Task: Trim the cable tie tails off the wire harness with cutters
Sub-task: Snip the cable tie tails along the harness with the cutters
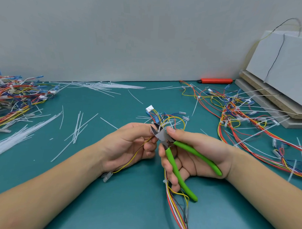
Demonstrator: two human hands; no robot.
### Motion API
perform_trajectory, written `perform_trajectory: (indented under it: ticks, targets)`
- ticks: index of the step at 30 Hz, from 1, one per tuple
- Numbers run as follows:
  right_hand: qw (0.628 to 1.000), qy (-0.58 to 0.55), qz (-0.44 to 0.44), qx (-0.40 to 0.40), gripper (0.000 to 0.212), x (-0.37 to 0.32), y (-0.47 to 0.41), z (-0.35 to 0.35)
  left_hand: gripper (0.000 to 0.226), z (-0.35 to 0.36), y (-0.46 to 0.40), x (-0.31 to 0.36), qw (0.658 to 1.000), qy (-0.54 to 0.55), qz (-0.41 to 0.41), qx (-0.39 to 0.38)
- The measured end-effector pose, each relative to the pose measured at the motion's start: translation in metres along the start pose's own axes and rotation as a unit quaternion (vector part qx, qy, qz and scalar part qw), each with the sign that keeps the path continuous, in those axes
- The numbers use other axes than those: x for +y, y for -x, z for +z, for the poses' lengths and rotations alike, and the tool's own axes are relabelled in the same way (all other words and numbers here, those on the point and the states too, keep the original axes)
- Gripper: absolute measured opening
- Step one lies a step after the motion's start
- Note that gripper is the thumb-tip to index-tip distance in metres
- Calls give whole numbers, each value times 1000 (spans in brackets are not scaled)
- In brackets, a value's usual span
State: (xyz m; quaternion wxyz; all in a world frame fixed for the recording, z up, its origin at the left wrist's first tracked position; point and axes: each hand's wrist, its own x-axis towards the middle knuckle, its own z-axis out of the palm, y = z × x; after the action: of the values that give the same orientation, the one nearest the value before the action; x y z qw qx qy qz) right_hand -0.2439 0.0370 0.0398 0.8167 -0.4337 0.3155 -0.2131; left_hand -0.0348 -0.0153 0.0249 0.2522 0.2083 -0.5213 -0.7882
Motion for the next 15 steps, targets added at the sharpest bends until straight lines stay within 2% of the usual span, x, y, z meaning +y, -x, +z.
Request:
perform_trajectory:
  ticks: [15]
  targets:
    - [1000,15,-13,12,45,-2,2,5,9,-2,0,-1,1000,29,2,4]
